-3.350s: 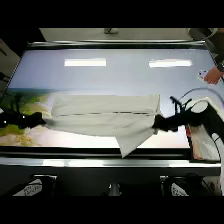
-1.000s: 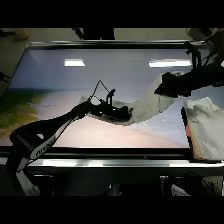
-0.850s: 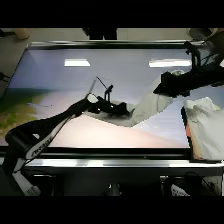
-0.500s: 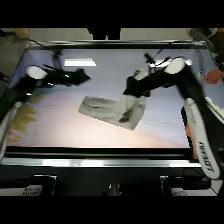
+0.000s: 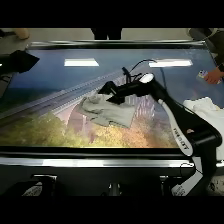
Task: Fold the shirts.
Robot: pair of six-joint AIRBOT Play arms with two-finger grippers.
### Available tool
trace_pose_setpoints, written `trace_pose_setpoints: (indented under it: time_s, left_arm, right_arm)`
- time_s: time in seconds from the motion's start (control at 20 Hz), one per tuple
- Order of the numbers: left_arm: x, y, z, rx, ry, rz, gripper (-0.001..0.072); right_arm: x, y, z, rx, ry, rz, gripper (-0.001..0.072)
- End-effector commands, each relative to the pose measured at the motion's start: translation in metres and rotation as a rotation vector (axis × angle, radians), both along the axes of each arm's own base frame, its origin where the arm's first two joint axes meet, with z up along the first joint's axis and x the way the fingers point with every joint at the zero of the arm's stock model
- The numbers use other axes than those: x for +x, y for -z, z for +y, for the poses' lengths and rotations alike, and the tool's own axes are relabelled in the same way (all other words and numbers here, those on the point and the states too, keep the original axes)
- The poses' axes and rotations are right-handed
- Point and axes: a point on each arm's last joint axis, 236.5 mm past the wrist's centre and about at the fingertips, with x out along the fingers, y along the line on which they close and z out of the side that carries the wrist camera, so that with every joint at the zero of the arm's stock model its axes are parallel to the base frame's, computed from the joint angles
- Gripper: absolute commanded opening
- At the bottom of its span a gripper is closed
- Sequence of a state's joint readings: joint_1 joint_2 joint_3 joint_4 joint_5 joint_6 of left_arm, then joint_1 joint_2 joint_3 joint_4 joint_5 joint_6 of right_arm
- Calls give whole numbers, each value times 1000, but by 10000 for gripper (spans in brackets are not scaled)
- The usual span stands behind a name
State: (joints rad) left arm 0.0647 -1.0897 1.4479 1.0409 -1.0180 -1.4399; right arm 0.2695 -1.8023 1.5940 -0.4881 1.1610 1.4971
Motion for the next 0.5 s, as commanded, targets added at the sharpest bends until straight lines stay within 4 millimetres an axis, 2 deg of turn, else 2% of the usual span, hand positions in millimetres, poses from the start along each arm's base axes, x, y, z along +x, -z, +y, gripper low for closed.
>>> trace_pose_setpoints:
  time_s: [0.0, 0.05, 0.1, 0.15, 0.2, 0.3, 0.4, 0.45]
  left_arm:
    - [-9, 41, 31, 148, -48, 92, 26]
    - [-10, 58, 31, 148, -46, 130, 26]
    - [-13, 72, 31, 140, -46, 166, 26]
    - [-16, 83, 29, 137, -43, 191, 27]
    - [-18, 91, 27, 131, -37, 212, 26]
    - [-21, 95, 24, 119, -37, 231, 27]
    - [-22, 93, 18, 110, -25, 227, 27]
    - [-22, 93, 17, 106, -21, 226, 27]
  right_arm:
    - [-20, 39, -153, -472, -4, 99, 684]
    - [-32, 57, -212, -675, 36, 174, 655]
    - [-46, 71, -242, -770, 59, 247, 627]
    - [-59, 86, -242, -746, 53, 305, 627]
    - [-67, 101, -221, -654, 48, 325, 631]
    - [-66, 121, -166, -449, 90, 312, 631]
    - [-56, 132, -130, -349, 158, 286, 619]
    - [-57, 136, -116, -334, 157, 291, 588]
